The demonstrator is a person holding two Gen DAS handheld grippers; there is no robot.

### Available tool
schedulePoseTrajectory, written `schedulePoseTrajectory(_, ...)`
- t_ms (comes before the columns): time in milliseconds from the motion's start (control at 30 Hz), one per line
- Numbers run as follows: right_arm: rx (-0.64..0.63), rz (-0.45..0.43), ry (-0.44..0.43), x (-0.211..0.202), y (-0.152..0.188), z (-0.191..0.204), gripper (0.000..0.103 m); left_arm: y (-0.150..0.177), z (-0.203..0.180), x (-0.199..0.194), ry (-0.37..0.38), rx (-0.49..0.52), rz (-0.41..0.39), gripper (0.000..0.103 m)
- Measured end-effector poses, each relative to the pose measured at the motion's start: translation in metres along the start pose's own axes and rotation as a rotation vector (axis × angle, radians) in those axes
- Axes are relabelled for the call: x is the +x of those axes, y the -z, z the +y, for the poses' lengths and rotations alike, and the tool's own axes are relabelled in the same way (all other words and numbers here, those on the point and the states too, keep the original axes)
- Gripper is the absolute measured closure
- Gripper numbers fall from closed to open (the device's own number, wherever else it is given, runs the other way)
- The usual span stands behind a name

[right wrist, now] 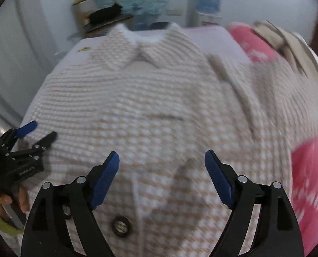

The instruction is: Fold large clothes

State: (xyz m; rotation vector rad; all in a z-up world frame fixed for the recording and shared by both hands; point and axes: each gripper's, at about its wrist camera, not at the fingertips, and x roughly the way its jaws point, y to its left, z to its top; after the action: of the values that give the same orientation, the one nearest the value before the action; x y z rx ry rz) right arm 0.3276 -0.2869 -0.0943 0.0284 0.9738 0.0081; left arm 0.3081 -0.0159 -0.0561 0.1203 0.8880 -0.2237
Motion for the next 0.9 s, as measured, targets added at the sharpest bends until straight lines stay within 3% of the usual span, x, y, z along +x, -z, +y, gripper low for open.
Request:
schedulePoseTrajectory(100,0.036,0.058,0.059,0.023,0.015,-0.022,0.020,0.000,-0.001,0.001,-0.007,0.005,0.001,0.019)
schedulePoseTrajectory(200,0.018,0.047,0.096,0.029,0.030,-0.018,0.007,0.001,-0.002,0.000,-0.018,0.009,-0.003,0.018)
schedulePoseTrajectory(733,0.047,-0.003,0.094,0.005,0.059,-0.017,0.007,0.002,-0.003,0.000,-0.021,0.010,-0.001,0.013)
schedulePoseTrajectory(833,0.048,0.038,0.099,0.001,0.056,-0.013,0.007,0.002,-0.002,0.001,-0.020,0.010,-0.001,0.013)
schedulePoseTrajectory(900,0.058,-0.022,0.074,-0.014,0.049,-0.012,0.007,0.002,-0.003,0.001,-0.021,0.011,-0.001,0.013)
